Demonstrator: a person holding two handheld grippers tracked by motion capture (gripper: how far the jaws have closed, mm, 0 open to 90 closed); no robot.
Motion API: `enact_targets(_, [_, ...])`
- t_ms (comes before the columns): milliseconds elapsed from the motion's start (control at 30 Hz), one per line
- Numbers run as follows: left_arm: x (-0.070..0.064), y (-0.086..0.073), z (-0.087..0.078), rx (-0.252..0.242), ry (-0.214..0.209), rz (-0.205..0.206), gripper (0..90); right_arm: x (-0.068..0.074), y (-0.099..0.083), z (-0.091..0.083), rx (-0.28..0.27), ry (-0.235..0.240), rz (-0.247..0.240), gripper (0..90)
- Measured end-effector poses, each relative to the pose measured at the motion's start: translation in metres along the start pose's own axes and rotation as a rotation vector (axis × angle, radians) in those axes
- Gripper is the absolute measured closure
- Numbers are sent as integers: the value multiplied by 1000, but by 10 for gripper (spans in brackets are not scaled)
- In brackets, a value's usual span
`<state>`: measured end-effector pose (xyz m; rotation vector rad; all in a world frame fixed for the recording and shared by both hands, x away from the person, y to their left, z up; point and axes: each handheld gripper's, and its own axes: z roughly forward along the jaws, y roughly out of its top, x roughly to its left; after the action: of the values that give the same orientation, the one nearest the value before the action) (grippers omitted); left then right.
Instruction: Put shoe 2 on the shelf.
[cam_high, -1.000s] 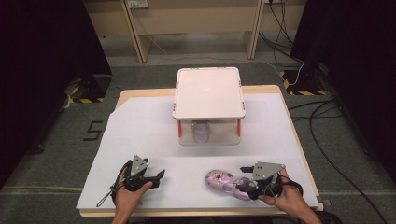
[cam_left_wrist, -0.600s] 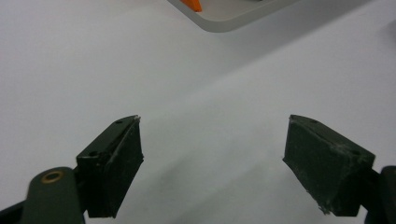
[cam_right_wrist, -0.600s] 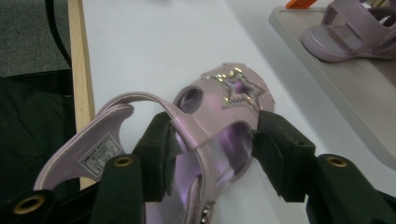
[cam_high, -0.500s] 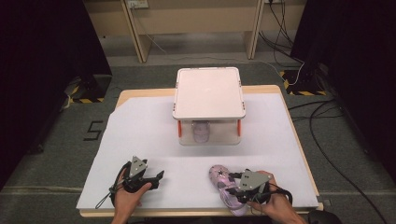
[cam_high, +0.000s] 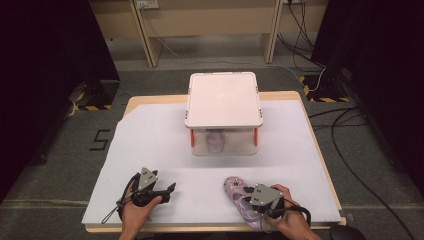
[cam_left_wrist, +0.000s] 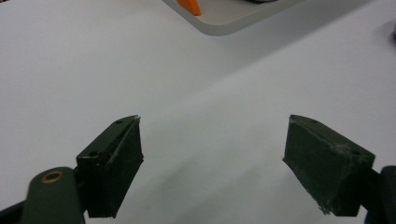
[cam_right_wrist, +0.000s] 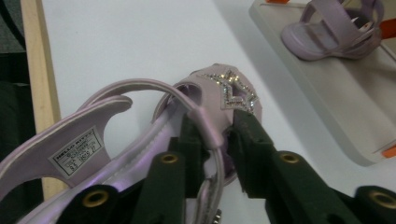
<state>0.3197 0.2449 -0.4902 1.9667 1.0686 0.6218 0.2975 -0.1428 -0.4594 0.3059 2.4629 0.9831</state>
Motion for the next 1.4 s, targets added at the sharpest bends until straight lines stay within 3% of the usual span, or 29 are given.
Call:
enact_targets(267, [0, 0, 1, 2, 2, 1, 186, -12, 7, -9, -37, -78, 17, 821])
enact_targets(467, [0, 0, 0, -1, 4, -1, 185, -35, 7, -4, -43, -163, 52, 819])
enact_targets(833, [1, 0, 0, -4, 2, -1, 186, -78, 15, 36, 1, -315, 86, 812])
enact_targets(967, [1, 0, 0, -8, 1, -3, 186, -83, 17, 47, 23, -353, 61, 809])
enact_targets(1400, [1, 0, 0, -7, -4, -4, 185, -106, 22, 86, 61, -409, 100, 767])
